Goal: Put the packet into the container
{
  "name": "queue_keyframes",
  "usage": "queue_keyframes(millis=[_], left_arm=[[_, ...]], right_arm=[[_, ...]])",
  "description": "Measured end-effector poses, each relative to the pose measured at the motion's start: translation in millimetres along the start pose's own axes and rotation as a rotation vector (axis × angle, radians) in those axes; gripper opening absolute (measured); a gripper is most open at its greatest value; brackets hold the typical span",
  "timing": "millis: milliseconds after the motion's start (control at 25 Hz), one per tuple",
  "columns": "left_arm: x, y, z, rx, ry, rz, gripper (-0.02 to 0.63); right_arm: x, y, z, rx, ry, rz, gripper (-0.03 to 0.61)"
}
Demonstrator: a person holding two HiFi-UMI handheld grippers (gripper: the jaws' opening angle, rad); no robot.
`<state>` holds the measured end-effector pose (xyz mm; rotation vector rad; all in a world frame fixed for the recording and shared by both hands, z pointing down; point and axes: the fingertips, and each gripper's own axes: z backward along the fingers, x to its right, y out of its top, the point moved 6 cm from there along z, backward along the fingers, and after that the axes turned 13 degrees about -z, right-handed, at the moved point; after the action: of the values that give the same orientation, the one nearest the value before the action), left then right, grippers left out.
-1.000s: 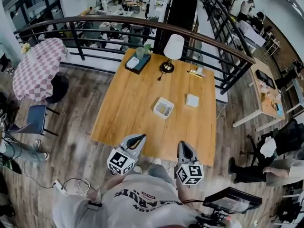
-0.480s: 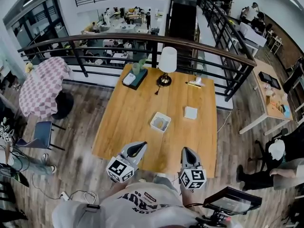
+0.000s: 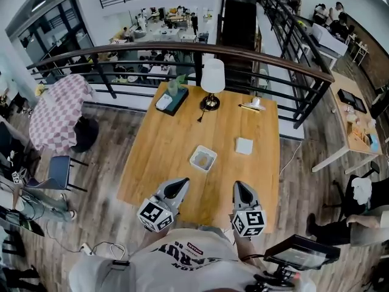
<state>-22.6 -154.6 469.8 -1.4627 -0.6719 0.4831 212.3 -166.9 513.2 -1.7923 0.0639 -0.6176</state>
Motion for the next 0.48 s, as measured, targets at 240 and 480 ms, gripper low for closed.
queue_keyframes(millis=[240,480], left_arm=[[6,-6,-13,-0.02,0.046,0.048,-0.002],[4,-13,-17,-0.04,0.083,0.062,-0.002]], right_arm=[[17,5,-19,-0.032,0.067,0.0,0.008],[22,13,-29,-0.007,0.094,0.016,0.006]])
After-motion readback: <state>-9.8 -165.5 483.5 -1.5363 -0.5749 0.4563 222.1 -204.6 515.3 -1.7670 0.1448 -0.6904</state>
